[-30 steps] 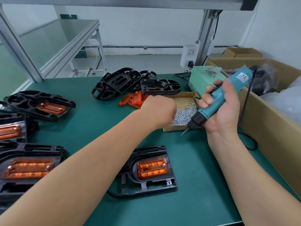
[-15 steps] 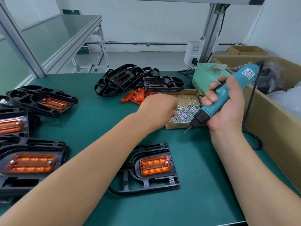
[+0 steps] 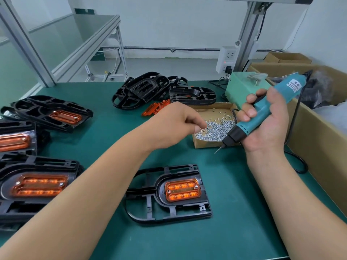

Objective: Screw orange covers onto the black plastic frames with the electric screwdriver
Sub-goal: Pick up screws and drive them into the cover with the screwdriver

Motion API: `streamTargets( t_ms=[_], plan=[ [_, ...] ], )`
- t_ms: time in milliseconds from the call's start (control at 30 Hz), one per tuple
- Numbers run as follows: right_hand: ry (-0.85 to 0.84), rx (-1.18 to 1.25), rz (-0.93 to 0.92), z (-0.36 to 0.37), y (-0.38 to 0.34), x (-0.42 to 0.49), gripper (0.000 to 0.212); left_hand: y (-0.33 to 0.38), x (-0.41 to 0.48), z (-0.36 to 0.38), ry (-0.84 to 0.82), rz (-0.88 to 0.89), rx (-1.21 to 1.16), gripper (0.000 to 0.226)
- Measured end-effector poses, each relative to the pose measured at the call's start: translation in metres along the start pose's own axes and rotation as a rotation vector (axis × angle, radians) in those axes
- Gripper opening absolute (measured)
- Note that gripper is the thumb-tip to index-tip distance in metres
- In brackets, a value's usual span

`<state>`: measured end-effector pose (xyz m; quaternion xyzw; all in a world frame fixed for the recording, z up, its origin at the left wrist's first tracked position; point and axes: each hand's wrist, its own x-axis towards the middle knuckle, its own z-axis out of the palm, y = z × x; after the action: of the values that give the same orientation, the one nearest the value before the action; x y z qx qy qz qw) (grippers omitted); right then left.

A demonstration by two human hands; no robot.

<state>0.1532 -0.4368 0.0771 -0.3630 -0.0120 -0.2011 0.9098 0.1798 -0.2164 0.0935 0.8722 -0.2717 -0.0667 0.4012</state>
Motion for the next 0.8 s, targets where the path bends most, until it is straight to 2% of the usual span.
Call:
streamTargets(
  t_ms=[100, 267, 567, 800],
  plan=[
    [-0.017, 0.009, 0.002, 0.003, 0.0, -0.005, 0.016, -0.006, -0.033, -0.01, 0.018, 0.002, -0.089, 0.02],
    [-0.019, 0.004, 0.011, 0.022, 0.012, -0.023, 0.013, -0.024, -0.073, -0.006, 0.029, -0.094, -0.172, 0.018],
    [0.031, 0.095, 0.015, 0.058, 0.027, -0.027, 0.011, -0.039, -0.076, 0.004, -0.033, -0.138, -0.325, 0.018],
    [0.053, 0.093, 0.012, 0.046, 0.039, -0.031, 0.014, -0.044, -0.074, 0.006, -0.038, -0.132, -0.362, 0.013]
  ],
)
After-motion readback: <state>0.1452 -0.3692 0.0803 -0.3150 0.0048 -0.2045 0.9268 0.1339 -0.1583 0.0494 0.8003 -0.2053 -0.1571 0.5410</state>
